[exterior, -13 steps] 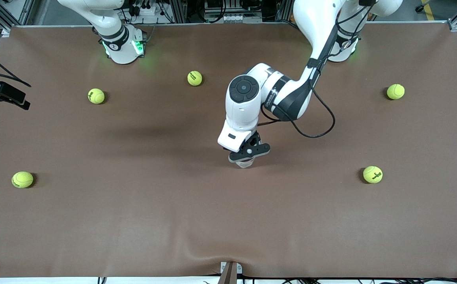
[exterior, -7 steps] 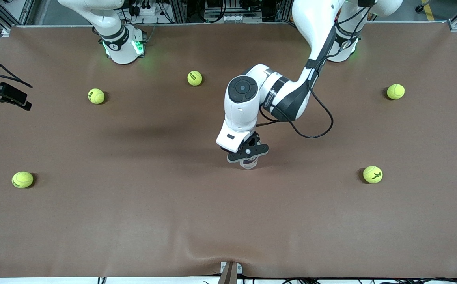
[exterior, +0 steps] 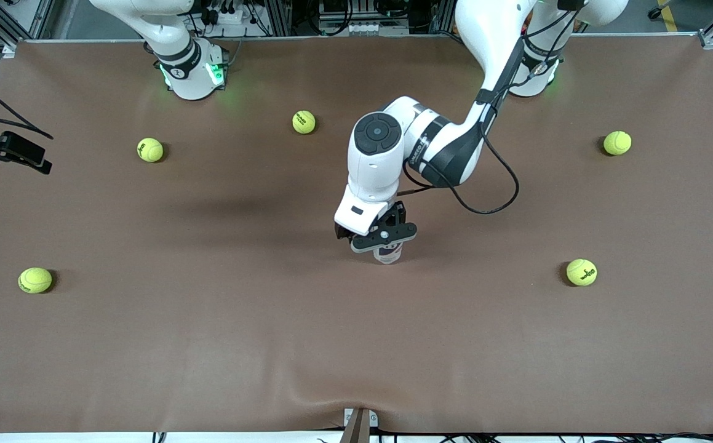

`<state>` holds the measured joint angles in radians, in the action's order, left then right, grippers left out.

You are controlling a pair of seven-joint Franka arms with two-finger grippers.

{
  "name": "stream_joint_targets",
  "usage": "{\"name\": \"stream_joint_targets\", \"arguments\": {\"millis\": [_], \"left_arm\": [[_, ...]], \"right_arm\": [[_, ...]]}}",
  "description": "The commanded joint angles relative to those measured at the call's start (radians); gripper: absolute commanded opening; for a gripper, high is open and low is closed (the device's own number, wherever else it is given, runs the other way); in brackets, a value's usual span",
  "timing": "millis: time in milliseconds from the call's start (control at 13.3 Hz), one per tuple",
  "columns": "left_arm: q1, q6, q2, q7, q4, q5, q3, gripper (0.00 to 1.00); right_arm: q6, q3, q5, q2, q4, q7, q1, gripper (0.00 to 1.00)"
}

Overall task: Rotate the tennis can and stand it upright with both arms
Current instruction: 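Set the upright can on the table and open the left gripper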

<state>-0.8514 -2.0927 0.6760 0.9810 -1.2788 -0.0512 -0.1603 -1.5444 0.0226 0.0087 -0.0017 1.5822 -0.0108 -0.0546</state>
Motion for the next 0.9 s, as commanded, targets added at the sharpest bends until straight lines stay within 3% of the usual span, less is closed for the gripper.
{"name": "stream_joint_targets", "arguments": {"millis": [0,452,828], "left_arm": [[0.0,0.034,-0.047,0.019,-0.002,0.016,-0.008,1.0],[0.029,0.109,-0.131,-0.013,-0.004,0.027,-0.015,1.0],[0.192,0.238,-0.213,-0.332,-0.005,0.014,-0.005,1.0]], "right_arm": [[0.015,0.003,0.008,0.009,-0.022,-0.014,0.009,1.0],[0.015,0.003,0.008,0.009,-0.022,-0.014,0.009,1.0],[0.015,0.003,0.008,0.011,-0.022,-0.014,0.009,1.0]]}}
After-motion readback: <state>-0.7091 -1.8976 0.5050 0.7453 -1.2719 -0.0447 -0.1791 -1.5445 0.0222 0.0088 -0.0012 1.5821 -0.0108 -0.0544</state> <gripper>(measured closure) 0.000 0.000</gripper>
